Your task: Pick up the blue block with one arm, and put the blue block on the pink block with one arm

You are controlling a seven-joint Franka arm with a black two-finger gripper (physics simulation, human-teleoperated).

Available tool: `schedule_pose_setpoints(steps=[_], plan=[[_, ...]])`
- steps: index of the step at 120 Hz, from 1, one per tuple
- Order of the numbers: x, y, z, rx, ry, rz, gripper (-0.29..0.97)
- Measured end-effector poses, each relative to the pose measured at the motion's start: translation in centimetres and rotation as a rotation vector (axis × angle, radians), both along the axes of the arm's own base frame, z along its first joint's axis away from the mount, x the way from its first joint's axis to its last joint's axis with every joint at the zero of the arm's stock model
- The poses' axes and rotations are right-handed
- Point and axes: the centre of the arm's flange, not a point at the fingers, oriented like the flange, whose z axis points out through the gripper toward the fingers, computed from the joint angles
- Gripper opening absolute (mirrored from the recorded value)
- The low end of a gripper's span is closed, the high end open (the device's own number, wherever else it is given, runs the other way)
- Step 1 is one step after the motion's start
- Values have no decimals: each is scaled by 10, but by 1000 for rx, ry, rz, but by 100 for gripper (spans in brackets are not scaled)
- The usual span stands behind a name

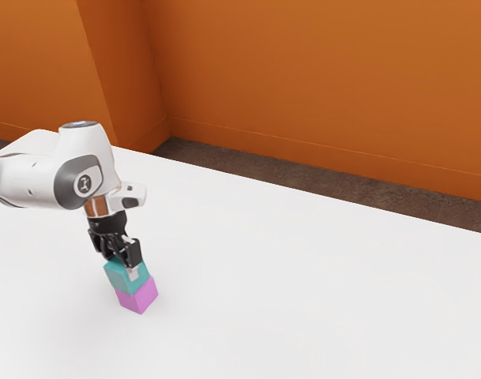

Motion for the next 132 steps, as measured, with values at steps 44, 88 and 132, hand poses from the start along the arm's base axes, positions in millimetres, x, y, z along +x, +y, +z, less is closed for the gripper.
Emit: schedule_pose_setpoints(steps=[44,88,132], plan=[[1,-1,-1,-3,-2,5,41],[3,0,0,-4,-5,8,56],[-6,0,95,-1,-150,-12,64]])
